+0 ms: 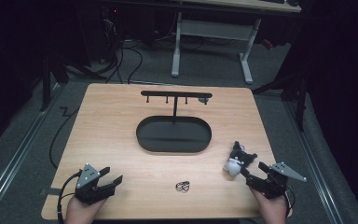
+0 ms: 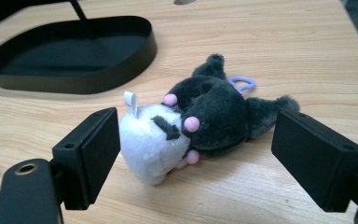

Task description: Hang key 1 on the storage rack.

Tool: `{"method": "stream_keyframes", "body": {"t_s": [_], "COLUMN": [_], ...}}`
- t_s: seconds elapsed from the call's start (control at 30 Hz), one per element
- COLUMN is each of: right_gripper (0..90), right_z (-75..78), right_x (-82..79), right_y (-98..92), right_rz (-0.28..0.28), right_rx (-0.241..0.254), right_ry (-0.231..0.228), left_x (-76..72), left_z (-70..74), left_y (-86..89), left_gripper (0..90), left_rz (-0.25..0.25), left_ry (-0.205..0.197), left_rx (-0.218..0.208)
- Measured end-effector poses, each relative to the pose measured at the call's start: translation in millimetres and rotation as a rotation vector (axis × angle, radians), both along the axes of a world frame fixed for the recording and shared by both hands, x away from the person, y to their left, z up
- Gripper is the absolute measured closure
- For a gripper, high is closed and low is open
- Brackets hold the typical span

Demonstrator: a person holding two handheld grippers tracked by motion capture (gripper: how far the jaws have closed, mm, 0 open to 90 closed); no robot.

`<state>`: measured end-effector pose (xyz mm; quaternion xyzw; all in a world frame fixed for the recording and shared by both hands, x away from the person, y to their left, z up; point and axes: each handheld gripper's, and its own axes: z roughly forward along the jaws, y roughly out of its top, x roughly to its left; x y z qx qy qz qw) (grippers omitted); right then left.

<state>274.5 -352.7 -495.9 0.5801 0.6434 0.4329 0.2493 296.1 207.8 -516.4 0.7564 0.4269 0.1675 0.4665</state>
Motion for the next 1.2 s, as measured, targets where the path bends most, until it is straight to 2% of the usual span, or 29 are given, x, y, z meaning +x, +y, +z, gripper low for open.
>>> {"method": "stream_keyframes", "body": {"t_s": [0.07, 0.17, 0.23, 0.27, 0.3, 0.37, 0.53, 0.57, 0.7, 0.77, 0.8, 0.83, 0.87, 0.9, 0.93, 1.0, 1.1, 1.2], "right_gripper": [17.2, 19.0, 19.0, 20.3, 20.3, 24.5, 32.6, 36.7, 43.9, 56.0, 56.0, 69.4, 69.4, 81.0, 84.3, 87.5, 87.9, 88.4], "right_z": [0.1, -0.9, -1.3, -1.1, -1.1, -1.3, -2.4, -3.1, -6.0, -7.3, -7.3, -8.6, -8.6, -10.6, -11.3, -12.5, -15.4, -16.9], "right_x": [-0.2, -0.8, -0.8, -1.1, -1.1, -1.6, 1.9, 5.1, 12.0, 16.4, 16.4, 20.9, 20.9, 25.3, 27.4, 32.6, 43.6, 54.0], "right_y": [0.8, -1.9, -3.7, -6.3, -6.3, -9.1, -14.4, -16.4, -19.0, -20.7, -20.7, -22.5, -22.5, -25.1, -26.5, -27.5, -26.2, -19.4], "right_rz": [-0.002, -0.013, -0.016, -0.026, -0.026, -0.04, -0.022, -0.014, -0.017, -0.011, -0.011, -0.011, -0.011, -0.029, -0.034, -0.047, -0.039, -0.011], "right_rx": [-0.016, -0.02, -0.027, -0.063, -0.063, -0.12, -0.135, -0.145, -0.16, -0.161, -0.161, -0.168, -0.168, -0.16, -0.153, -0.171, -0.188, -0.2], "right_ry": [0.006, 0.001, -0.006, -0.008, -0.008, -0.003, 0.01, 0.027, 0.063, 0.081, 0.081, 0.105, 0.105, 0.131, 0.135, 0.142, 0.157, 0.161], "left_x": [-0.5, 0.5, 0.8, 0.8, 0.8, -0.5, -3.6, -5.9, -9.9, -12.4, -12.4, -14.2, -14.2, -16.1, -17.2, -18.3, -24.3, -31.5], "left_z": [0.7, -1.4, -2.8, -6.1, -6.1, -7.9, -6.5, -5.9, -4.9, -4.9, -4.9, -5.5, -5.5, -6.0, -6.0, -6.0, -6.5, -6.1], "left_y": [0.0, -1.7, -3.2, -6.9, -6.9, -10.9, -13.3, -14.1, -12.9, -11.0, -11.0, -8.8, -8.8, -6.8, -5.7, -4.7, 0.5, 6.1], "left_gripper": [37.3, 37.4, 37.7, 37.7, 37.7, 37.8, 37.9, 37.8, 38.0, 38.1, 38.1, 38.2, 38.2, 38.2, 38.2, 38.2, 38.2, 38.2], "left_rz": [0.009, 0.009, 0.005, -0.01, -0.01, -0.021, -0.028, -0.035, -0.036, -0.031, -0.031, -0.026, -0.026, -0.017, -0.015, -0.01, 0.011, 0.027], "left_ry": [-0.017, -0.013, -0.015, -0.017, -0.017, -0.02, -0.029, -0.032, -0.04, -0.039, -0.039, -0.038, -0.038, -0.036, -0.034, -0.036, -0.037, -0.041], "left_rx": [0.013, 0.012, 0.026, 0.06, 0.06, 0.079, 0.087, 0.09, 0.092, 0.09, 0.09, 0.094, 0.094, 0.095, 0.096, 0.098, 0.103, 0.108]}}
